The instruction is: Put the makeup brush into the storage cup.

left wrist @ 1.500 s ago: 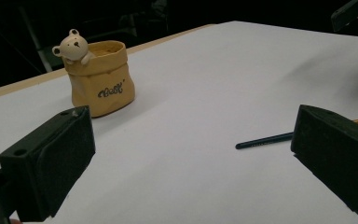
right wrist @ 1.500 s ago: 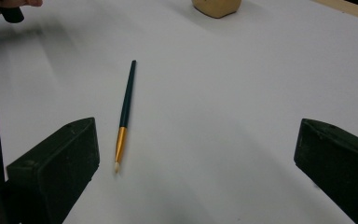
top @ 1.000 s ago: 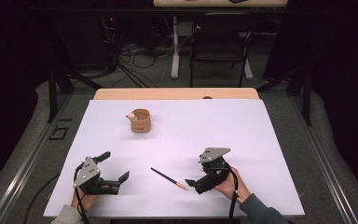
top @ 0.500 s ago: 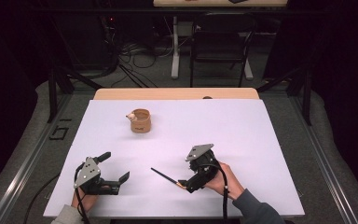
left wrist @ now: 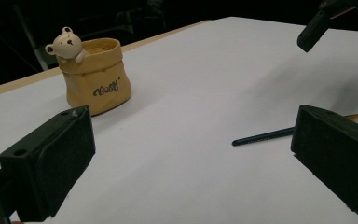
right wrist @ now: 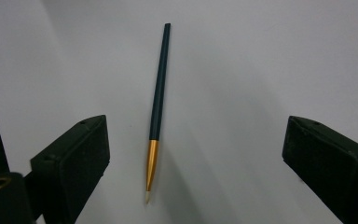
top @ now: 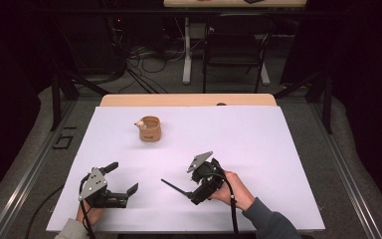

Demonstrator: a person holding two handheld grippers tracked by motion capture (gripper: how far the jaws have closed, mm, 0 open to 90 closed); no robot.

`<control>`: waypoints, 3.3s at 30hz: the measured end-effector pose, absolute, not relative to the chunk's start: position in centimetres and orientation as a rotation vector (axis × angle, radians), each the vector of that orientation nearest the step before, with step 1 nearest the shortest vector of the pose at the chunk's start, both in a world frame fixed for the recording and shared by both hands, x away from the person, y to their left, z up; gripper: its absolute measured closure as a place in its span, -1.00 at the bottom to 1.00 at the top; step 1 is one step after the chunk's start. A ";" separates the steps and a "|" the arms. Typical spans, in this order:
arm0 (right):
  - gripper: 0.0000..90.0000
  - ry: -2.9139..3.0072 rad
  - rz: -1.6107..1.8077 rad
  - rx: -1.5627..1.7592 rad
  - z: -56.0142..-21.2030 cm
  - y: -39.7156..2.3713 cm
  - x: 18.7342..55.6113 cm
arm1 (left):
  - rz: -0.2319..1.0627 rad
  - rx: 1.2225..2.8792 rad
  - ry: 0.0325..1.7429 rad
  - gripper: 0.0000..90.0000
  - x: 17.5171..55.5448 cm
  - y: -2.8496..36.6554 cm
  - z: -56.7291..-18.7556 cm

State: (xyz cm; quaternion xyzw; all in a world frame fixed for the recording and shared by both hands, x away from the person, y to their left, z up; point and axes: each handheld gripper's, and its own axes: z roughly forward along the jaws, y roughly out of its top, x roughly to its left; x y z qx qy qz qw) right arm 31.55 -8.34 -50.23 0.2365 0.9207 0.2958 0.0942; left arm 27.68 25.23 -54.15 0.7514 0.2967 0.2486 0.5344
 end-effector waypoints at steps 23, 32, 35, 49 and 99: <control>0.36 2.868 0.730 0.721 -51.9 -6.5 31.1 | 0.593 1.784 0.701 -1.00 27.7 25.3 -54.1; 0.63 2.897 0.681 0.761 -52.5 -6.4 31.3 | 0.592 1.787 0.700 -1.00 27.6 25.3 -54.1; 0.63 2.914 0.665 0.770 -52.8 -6.3 31.4 | 0.587 1.793 0.697 -1.00 27.6 25.2 -54.1; 0.65 2.936 0.592 0.771 -53.4 -6.0 31.4 | 0.583 1.808 0.690 -1.00 27.7 25.2 -54.1; 0.85 2.987 0.397 0.654 -53.0 -5.2 32.4 | 0.556 1.831 0.698 -1.00 27.9 25.0 -54.2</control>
